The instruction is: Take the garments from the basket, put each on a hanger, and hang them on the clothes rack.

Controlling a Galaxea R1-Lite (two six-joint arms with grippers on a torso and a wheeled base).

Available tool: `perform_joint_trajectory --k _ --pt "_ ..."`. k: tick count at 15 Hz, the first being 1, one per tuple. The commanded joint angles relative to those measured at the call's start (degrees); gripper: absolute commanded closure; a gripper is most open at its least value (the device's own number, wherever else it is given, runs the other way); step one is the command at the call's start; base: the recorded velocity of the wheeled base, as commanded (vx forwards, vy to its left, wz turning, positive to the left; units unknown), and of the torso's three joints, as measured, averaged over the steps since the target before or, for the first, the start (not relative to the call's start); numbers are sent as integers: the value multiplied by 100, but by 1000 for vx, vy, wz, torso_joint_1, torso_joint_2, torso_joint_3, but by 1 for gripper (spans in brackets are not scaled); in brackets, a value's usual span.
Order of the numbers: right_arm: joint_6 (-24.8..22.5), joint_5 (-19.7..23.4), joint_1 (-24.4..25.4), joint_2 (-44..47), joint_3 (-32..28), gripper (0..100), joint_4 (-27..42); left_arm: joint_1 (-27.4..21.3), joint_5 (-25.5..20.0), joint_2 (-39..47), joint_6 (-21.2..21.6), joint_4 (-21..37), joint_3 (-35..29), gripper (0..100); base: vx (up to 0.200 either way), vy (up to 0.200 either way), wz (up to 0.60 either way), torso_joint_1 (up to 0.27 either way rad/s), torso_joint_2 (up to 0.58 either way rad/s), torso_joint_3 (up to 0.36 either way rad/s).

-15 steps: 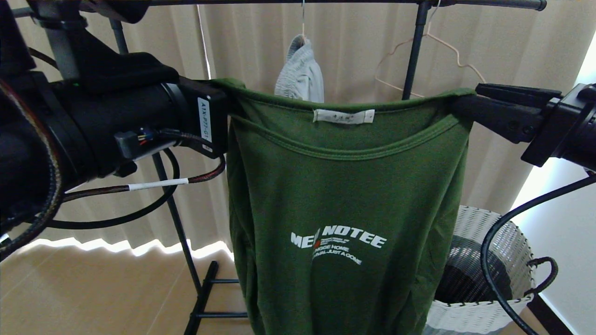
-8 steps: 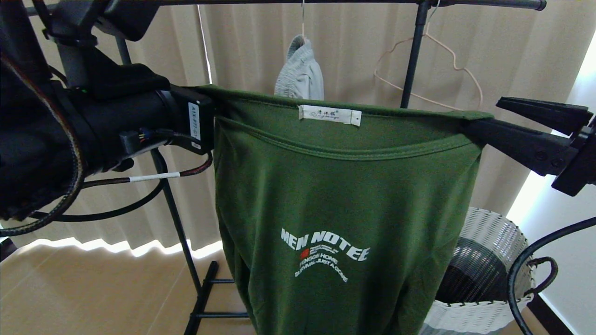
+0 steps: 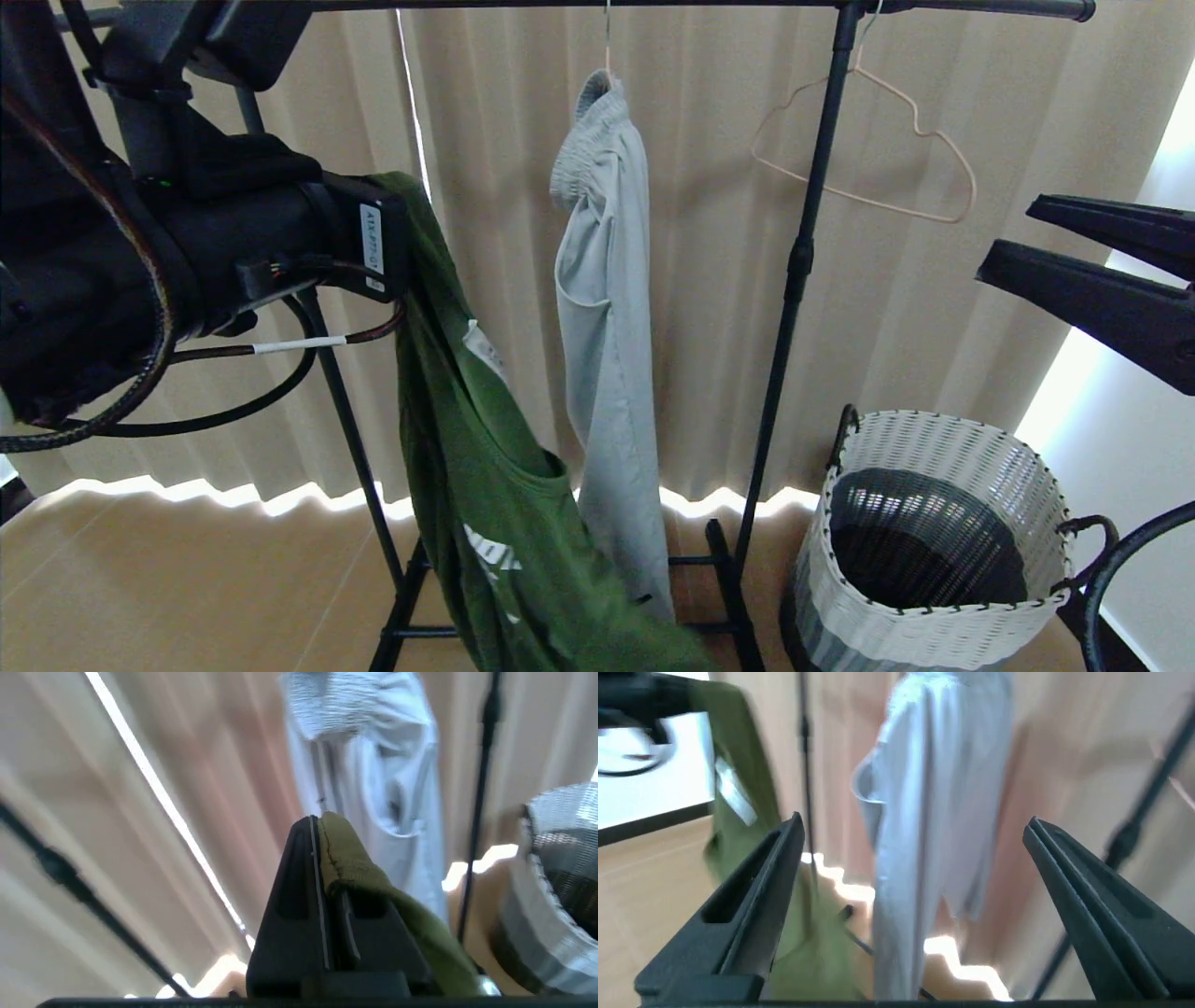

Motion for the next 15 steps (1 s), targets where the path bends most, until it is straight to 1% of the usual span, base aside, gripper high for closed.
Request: perform_joint_trajectory --k 1,3,5,6,7,8,9,10,11,12,14,15 --pt "-1 8 3 -76 52 0 -2 103 10 12 1 -6 -15 100 0 0 0 0 0 0" --pt "-18 -1 3 -67 79 0 7 146 10 -23 1 -6 11 100 0 0 0 0 0 0" --pt "-132 -19 -103 -50 96 0 7 155 19 -58 1 3 108 100 0 0 0 0 0 0" --pt "-607 -36 -621 -76 263 0 174 155 28 -392 1 30 433 100 0 0 0 0 0 0" --pt "-923 -36 -1052 -146 386 0 359 182 36 -674 -8 47 705 100 0 0 0 0 0 0" --pt "-923 -36 -1052 -146 386 0 359 182 36 -674 -8 47 705 100 0 0 0 0 0 0" --pt "-1301 -283 -1606 -401 632 0 622 516 28 -1245 -17 47 1417 100 0 0 0 0 0 0" --pt "-1398 -573 -1755 -612 861 0 710 744 -25 -1552 -43 12 1918 100 0 0 0 0 0 0" --pt "-1521 -748 -1808 -718 1054 0 684 858 -78 -1807 -96 3 2305 100 0 0 0 0 0 0" --pt "-1618 -792 -1808 -788 1177 0 658 955 -192 -1957 -263 3 2630 100 0 0 0 0 0 0" --pt "-1723 -845 -1869 -867 1291 0 631 1078 -289 -2177 -430 3 2991 100 0 0 0 0 0 0" --pt "-1723 -959 -1993 -867 1309 0 614 1324 -298 -2291 -561 3 3158 100 0 0 0 0 0 0"
